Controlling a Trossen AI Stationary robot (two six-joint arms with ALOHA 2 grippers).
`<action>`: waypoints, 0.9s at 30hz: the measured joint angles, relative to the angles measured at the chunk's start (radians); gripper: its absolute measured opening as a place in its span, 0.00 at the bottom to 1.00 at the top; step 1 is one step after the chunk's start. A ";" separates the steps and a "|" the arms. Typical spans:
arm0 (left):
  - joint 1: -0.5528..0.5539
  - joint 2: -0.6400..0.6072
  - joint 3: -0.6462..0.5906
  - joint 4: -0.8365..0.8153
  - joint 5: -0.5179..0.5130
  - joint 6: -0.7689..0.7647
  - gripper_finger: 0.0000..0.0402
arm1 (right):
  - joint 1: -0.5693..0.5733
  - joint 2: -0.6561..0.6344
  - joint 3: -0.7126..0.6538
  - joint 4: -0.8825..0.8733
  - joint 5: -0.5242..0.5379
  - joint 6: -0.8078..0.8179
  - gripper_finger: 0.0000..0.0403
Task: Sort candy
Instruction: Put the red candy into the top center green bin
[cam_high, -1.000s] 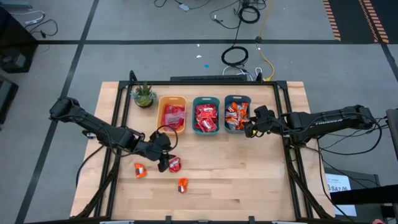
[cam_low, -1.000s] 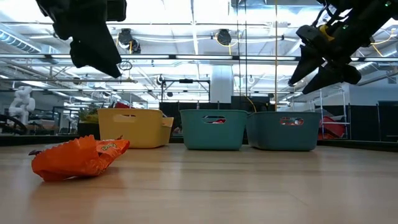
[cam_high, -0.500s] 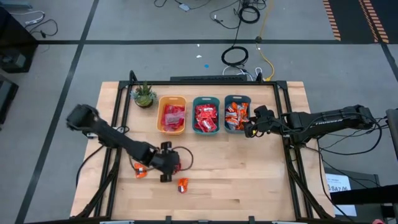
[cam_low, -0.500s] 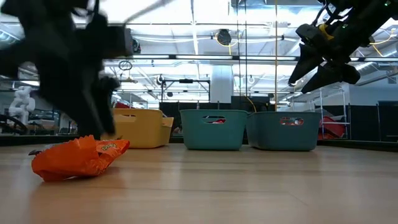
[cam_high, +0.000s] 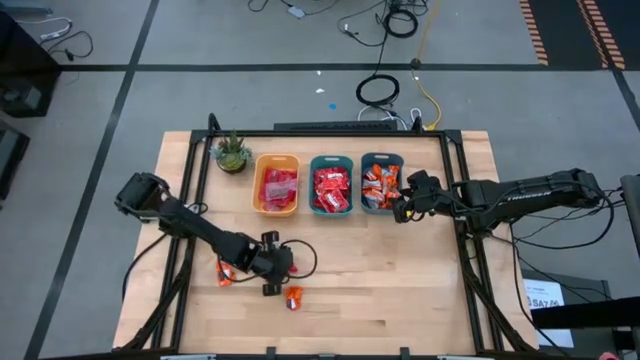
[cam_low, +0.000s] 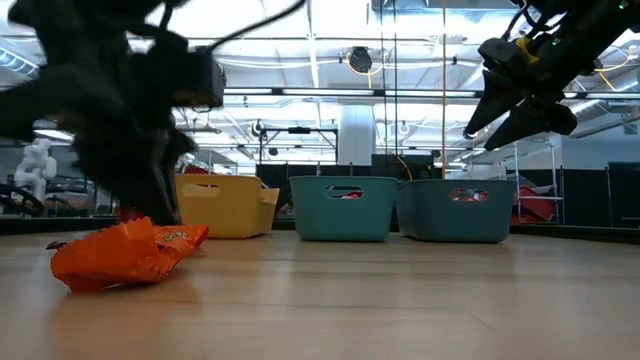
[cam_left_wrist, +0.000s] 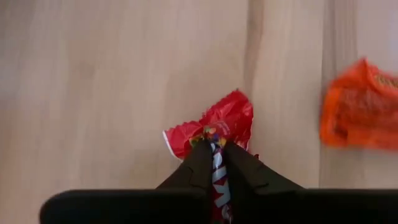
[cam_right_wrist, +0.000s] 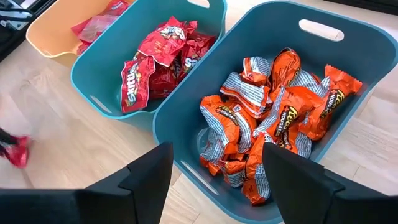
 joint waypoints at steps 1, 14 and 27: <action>0.005 -0.024 0.011 -0.023 -0.013 0.014 0.06 | 0.000 0.000 0.000 0.000 0.000 -0.002 0.60; 0.326 -0.148 0.409 -0.054 -0.089 0.201 0.05 | 0.000 0.010 0.000 0.052 0.005 -0.013 0.60; 0.659 -0.014 0.563 -0.082 0.033 0.283 0.16 | 0.000 0.037 0.000 0.084 -0.004 -0.061 0.60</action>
